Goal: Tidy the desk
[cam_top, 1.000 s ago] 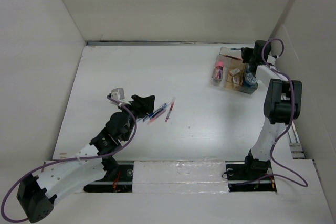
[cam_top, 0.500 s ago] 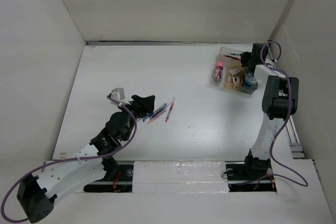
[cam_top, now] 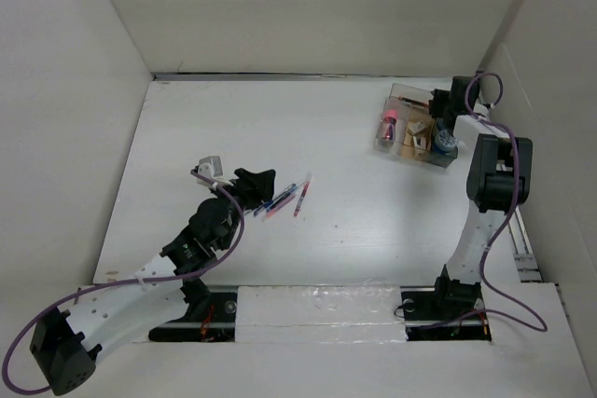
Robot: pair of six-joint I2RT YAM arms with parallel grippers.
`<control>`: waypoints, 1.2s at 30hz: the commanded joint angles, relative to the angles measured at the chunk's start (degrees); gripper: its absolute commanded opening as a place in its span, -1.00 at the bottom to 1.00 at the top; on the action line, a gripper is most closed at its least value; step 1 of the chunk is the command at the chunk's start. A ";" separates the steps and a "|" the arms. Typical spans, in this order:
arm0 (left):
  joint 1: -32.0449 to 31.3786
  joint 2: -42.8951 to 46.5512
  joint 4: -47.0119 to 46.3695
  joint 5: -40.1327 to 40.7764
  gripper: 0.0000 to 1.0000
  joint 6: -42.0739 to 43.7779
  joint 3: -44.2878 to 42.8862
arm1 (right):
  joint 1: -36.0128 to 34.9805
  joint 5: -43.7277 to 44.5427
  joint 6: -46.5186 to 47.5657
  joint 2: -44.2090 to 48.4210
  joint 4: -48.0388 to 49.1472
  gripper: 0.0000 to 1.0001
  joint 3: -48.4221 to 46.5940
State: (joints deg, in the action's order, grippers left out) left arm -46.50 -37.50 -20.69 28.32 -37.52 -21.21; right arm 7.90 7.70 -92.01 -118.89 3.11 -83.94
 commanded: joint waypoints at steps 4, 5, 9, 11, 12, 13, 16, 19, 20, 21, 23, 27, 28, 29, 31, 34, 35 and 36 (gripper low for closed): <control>-0.26 0.14 -1.55 1.65 0.29 0.87 -0.94 | -4.02 -2.08 8.93 9.72 11.20 -0.77 5.53; -0.26 0.14 -1.37 1.74 0.29 0.78 -1.11 | -5.43 -1.91 10.78 11.99 11.82 -0.84 6.07; -0.26 0.49 -1.64 1.92 0.29 0.95 -0.94 | -14.39 -3.04 21.31 17.01 14.11 -1.00 9.84; -0.26 0.75 -0.41 2.88 0.29 0.78 -1.37 | -20.62 -2.87 24.58 18.95 14.99 -1.00 13.79; -0.26 1.02 0.12 3.15 0.29 0.69 -1.55 | -22.82 -2.61 27.55 20.53 14.99 -1.00 14.85; -0.26 1.80 0.21 3.24 0.29 0.60 -1.55 | -25.19 -2.17 29.15 21.15 14.73 -1.00 17.38; -0.26 3.12 -0.58 4.20 0.29 0.87 -0.41 | -35.30 0.90 36.70 22.39 11.58 -0.72 19.43; -0.26 3.74 -0.06 4.21 0.29 0.78 -0.50 | -43.13 7.57 41.46 21.86 2.53 -0.33 18.99; -0.26 3.75 -0.23 4.03 0.29 0.78 -0.50 | -44.28 8.63 42.17 21.86 -0.71 -0.30 19.51; -0.26 3.66 -0.93 3.85 0.29 0.87 -0.15 | -45.85 10.04 42.61 21.86 -1.79 -0.28 20.04; -0.26 2.61 -1.20 3.85 0.29 0.87 -0.06 | -46.92 10.31 43.31 22.04 -4.67 -0.21 21.09; -0.26 0.94 -0.23 3.50 0.29 0.60 -1.55 | -50.69 13.37 46.03 20.98 -10.14 -0.12 20.14; -0.26 0.93 -0.49 3.41 0.29 0.52 -1.38 | -52.97 14.26 46.56 20.63 -11.02 -0.12 19.70; -0.26 0.85 -0.84 3.50 0.29 0.60 -1.11 | -53.95 14.70 46.74 19.58 -13.03 -0.11 19.26; -0.26 0.76 -0.59 3.68 0.29 0.69 -1.11 | -56.23 14.53 47.62 18.18 -13.83 -0.11 18.21; -0.26 1.54 -0.23 3.06 0.29 0.60 -1.29 | -57.55 14.44 48.15 15.54 -15.06 -0.12 16.45; -0.26 1.81 -0.58 3.06 0.29 0.60 -1.11 | -57.56 14.36 48.15 15.10 -15.15 -0.13 16.09; -0.26 1.90 -0.93 3.15 0.29 0.78 -0.76 | -57.56 13.22 48.15 15.01 -14.89 -0.13 16.09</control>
State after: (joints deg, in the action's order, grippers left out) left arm -46.50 -36.71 -19.84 31.53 -37.36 -21.21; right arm -49.52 19.99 -45.63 -103.24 -9.80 -65.19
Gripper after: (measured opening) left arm 0.647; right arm 0.436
